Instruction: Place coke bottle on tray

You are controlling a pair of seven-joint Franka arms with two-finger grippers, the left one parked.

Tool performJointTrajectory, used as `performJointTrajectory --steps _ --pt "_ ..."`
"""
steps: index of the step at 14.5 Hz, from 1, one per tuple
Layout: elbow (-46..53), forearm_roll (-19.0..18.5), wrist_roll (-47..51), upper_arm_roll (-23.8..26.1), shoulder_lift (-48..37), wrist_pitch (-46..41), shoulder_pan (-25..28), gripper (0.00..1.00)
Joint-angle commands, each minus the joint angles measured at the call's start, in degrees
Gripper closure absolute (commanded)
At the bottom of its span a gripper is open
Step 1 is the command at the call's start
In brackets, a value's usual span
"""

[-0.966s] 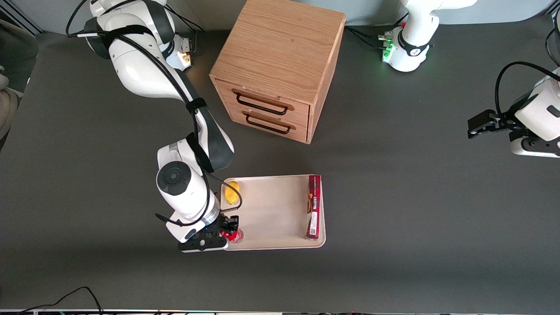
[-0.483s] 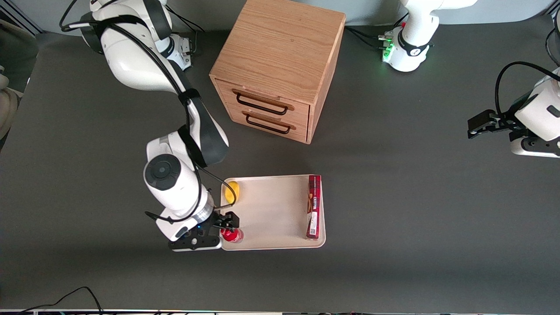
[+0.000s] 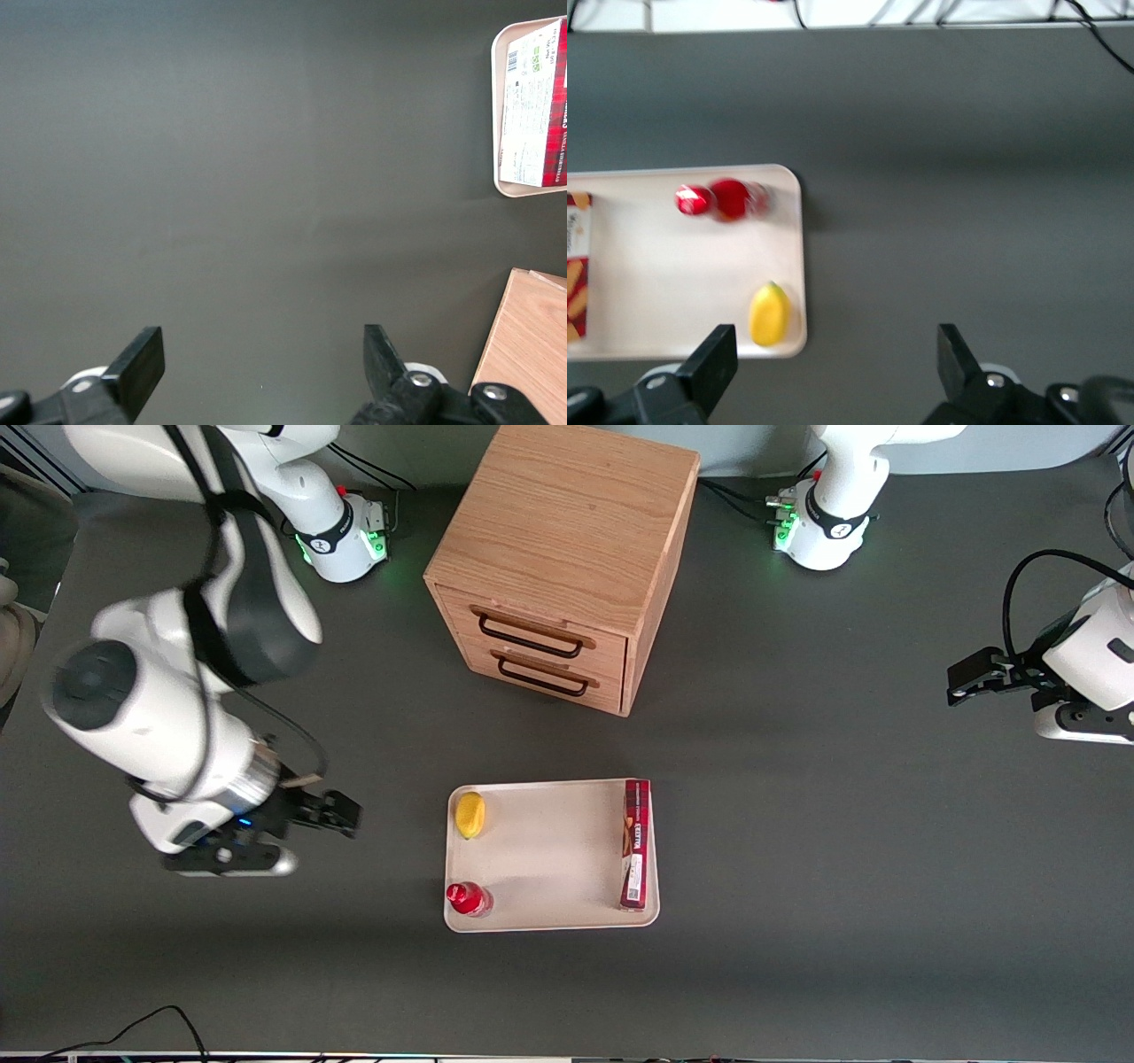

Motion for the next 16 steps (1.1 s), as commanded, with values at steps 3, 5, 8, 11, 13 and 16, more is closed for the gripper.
performJointTrajectory --steps 3,5,8,11,13,16 --pt "-7.98 1.15 -4.82 0.41 -12.95 -8.58 -6.44 0.0" --pt "-8.24 0.8 -4.91 0.32 -16.2 -11.75 -7.41 0.0" --pt "-11.3 0.62 -4.91 0.32 -22.08 -14.49 -8.47 0.0" --pt "-14.74 0.62 -5.0 0.32 -27.02 -14.57 -9.78 0.0" --pt "-14.75 0.45 -6.22 0.32 -28.08 -14.58 -11.44 0.0" --pt "-16.06 0.45 -7.72 0.32 -29.66 -14.93 -12.16 0.0"
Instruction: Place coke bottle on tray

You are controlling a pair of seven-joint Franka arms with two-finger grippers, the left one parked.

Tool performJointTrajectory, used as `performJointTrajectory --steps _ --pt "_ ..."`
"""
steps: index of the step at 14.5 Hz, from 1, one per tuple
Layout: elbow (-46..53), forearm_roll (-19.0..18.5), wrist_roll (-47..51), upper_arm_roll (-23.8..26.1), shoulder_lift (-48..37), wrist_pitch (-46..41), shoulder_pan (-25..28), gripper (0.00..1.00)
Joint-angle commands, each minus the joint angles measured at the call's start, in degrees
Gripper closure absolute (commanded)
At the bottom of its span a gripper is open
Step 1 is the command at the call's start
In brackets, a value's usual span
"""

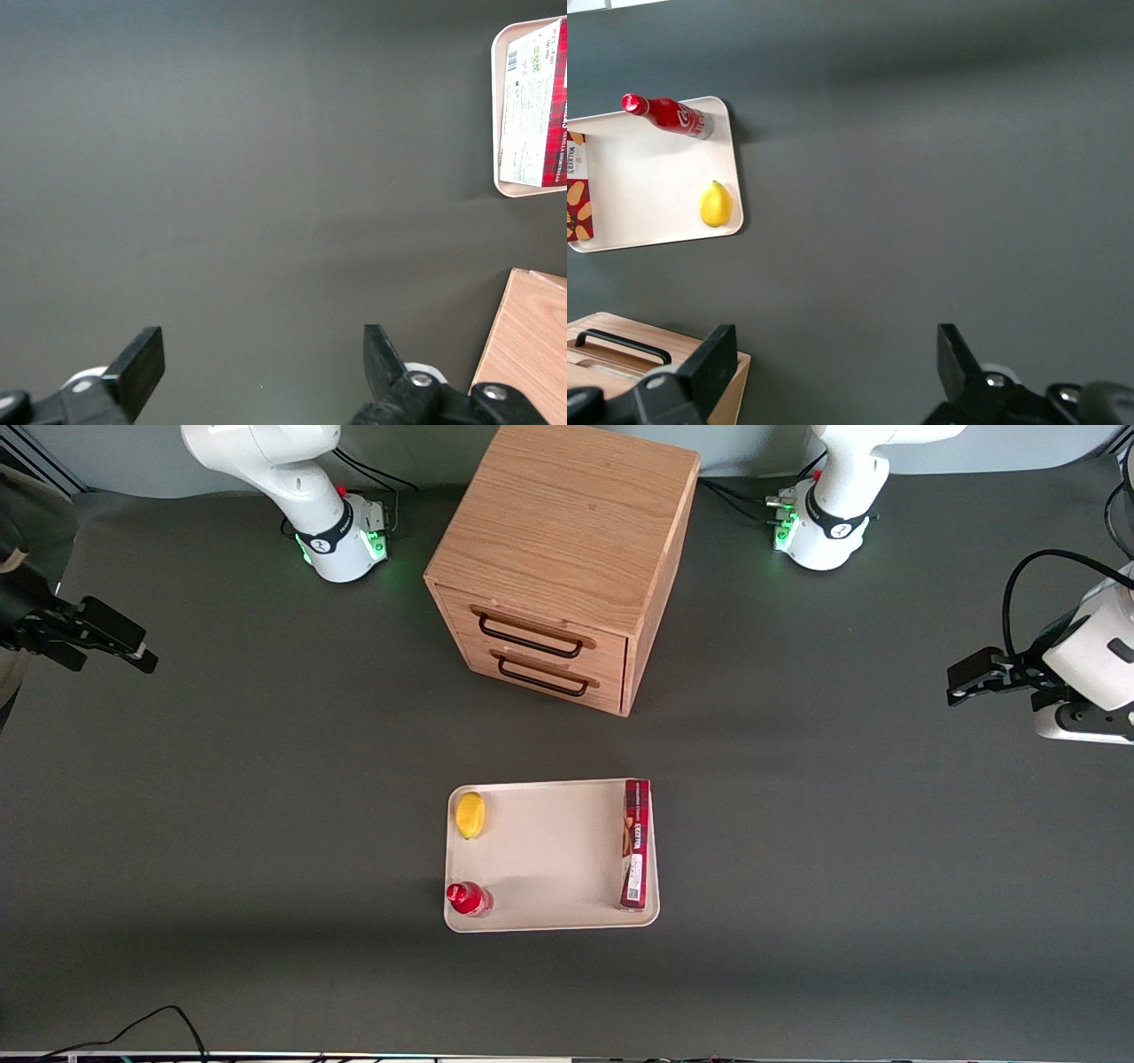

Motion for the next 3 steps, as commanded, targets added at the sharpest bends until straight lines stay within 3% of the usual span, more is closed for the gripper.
performJointTrajectory --steps 1,3 --pt "-2.3 0.43 -1.55 0.35 -1.97 0.13 -0.73 0.0" --pt "-2.39 -0.27 -1.46 0.44 -2.05 0.13 -0.73 0.0"
